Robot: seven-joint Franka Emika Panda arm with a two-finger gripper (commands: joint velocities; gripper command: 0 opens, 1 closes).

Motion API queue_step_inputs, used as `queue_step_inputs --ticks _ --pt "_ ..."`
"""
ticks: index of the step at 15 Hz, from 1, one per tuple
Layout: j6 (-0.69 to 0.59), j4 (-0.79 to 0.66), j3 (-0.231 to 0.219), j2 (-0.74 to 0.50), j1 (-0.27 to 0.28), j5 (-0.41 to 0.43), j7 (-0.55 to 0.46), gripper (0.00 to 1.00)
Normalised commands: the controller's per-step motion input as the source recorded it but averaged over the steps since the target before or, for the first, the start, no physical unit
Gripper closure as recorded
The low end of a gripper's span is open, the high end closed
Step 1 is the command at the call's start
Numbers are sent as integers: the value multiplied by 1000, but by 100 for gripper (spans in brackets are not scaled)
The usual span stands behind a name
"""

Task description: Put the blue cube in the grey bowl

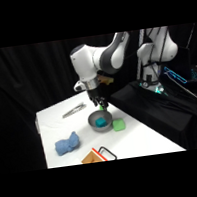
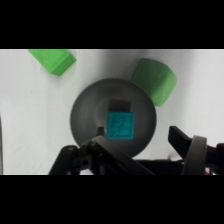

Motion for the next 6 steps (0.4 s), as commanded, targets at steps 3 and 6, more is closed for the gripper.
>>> queue_step_inputs --ticks 3,6 --pt "-533 189 -53 -287 20 63 -88 0" --pt "-443 230 -64 -191 28 17 -13 0"
